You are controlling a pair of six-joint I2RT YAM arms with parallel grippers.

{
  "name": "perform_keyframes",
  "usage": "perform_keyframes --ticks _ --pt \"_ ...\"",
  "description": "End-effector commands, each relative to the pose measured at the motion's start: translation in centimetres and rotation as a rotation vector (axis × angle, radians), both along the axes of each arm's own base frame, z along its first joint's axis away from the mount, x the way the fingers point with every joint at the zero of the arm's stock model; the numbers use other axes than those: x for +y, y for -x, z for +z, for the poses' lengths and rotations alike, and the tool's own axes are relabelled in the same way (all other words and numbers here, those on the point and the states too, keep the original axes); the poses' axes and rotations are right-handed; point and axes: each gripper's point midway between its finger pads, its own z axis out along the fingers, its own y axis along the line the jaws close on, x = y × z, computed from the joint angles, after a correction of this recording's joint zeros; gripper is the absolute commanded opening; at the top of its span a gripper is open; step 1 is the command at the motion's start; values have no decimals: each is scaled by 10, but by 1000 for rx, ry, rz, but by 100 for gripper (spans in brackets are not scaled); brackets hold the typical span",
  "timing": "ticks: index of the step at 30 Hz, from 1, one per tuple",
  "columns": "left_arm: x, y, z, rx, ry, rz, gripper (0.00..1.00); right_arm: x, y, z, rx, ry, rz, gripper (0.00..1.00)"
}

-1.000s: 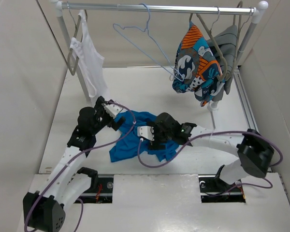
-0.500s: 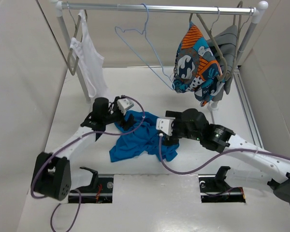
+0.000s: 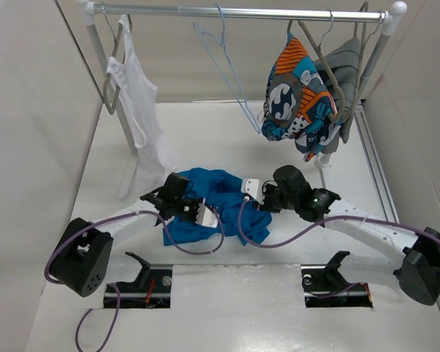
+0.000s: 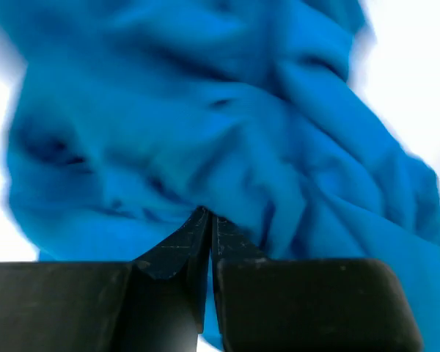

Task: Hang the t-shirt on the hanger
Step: Move the tshirt to the center of the board

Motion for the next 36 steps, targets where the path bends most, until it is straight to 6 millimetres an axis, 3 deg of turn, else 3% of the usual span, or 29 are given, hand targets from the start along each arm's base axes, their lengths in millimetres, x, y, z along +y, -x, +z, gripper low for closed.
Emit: perform_keyframes --ticks 1,3,4,6,7,8,10,11,12,15,16,17,20,21,22,23,24,27,28,34,36 --pt "24 23 -20 -101 -146 -218 0 16 -3 9 -4 -125 28 33" --pt "28 35 -20 -125 -169 -316 0 16 -4 -3 20 -107 35 19" --pt "29 41 -21 -121 -164 -330 0 19 -8 1 8 -117 35 10" --pt "28 44 -13 -178 -155 -362 0 27 -16 2 2 -110 54 10" --pt "29 46 -12 -197 -157 -380 5 31 -20 4 -4 -115 55 15" --pt "29 46 -8 -231 -159 -408 14 35 -24 5 -10 -120 55 26" --pt "28 49 2 -249 -143 -394 31 37 -39 3 -11 -127 37 32" --pt "25 49 10 -242 -112 -370 42 39 -45 5 -23 -145 37 41" --pt "22 49 18 -156 -62 -253 45 35 -55 -2 -11 -147 3 48" --pt "4 16 71 -113 154 69 46 35 -66 -7 1 -190 -10 73" --pt "-4 3 89 -34 281 236 48 35 -63 -24 40 -169 -5 73" --pt "-5 -8 103 -35 325 309 49 37 -63 -27 47 -170 2 73" --pt "-20 -18 113 129 430 433 49 32 -53 -50 94 -137 13 73" --pt "-25 -28 125 153 467 478 49 30 -50 -55 103 -131 12 73" --pt "-29 -35 126 193 484 522 49 28 -48 -55 104 -130 12 75" --pt "-34 -45 114 252 474 575 49 25 -43 -52 96 -136 12 75" --pt "-35 -58 119 267 490 624 49 24 -42 -49 88 -142 13 75" --pt "-44 -77 87 369 441 717 47 13 -45 -36 48 -163 -13 76" --pt "-46 -88 89 353 440 737 47 13 -45 -31 38 -170 -13 76" --pt "-44 -108 51 292 333 764 49 1 -46 -21 31 -189 -44 77" --pt "-40 -120 48 274 298 818 49 0 -45 -18 37 -184 -45 77"
